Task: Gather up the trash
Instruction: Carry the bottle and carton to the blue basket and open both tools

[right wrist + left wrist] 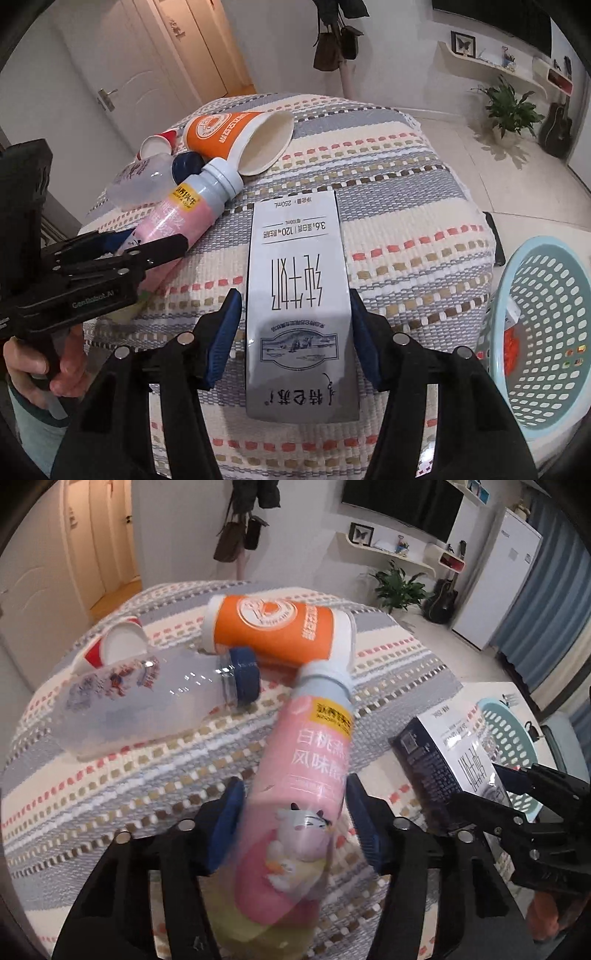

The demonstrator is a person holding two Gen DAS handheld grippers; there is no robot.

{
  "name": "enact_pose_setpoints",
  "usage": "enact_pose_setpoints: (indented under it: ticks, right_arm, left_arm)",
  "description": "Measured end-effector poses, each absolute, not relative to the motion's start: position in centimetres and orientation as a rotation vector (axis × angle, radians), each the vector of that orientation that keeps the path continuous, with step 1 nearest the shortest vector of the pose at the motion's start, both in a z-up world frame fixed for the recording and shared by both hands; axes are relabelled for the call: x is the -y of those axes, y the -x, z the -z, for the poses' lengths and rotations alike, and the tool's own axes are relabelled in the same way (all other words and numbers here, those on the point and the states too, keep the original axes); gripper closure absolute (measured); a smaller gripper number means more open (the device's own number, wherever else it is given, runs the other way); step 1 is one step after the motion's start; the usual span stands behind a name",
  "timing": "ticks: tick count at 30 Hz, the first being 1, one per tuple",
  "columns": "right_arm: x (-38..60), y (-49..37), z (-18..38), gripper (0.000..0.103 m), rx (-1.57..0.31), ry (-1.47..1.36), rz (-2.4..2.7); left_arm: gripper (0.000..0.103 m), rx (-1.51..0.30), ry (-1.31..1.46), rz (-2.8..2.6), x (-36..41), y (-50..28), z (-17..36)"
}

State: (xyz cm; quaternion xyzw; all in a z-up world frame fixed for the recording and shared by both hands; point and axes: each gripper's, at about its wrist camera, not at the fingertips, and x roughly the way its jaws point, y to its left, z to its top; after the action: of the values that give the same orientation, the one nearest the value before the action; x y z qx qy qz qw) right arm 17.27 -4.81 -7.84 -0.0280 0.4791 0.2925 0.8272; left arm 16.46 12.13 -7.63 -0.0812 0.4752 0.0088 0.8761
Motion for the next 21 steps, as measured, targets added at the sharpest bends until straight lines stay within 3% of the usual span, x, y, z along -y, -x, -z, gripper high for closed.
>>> enact_pose_setpoints:
  ticks: [6,10,18,19,21]
  right_arm:
    - [4.8,-16.8,7.8,0.049,-1.002,0.067,-0.621]
    - [4.3,-16.7,8.0,0.036,-1.003,0.070,-0.627]
    - [2.3,-16.6,8.6,0.037,-0.982,0.154,-0.558]
    - [2.1,-16.4,8.6,0.046,-0.974,0.167,-0.549]
    - [2.0,-16.1,8.5,0.047,-0.964,0.180,-0.550]
  left_arm:
    - [0.055,-0.974,0.277,-0.014,-12.1,-12.9,7.7]
    - [0.055,-0.945,0.342,-0.027,-12.5,-9.3,8.0]
    - [0.056,-0.871,0.415,-0.068,-13.8,-4.5,7.7]
    - [0.056,-0.860,0.425,-0.068,-14.0,-4.2,7.6]
    - [0.057,-0.837,0.442,-0.063,-14.4,-3.8,7.3]
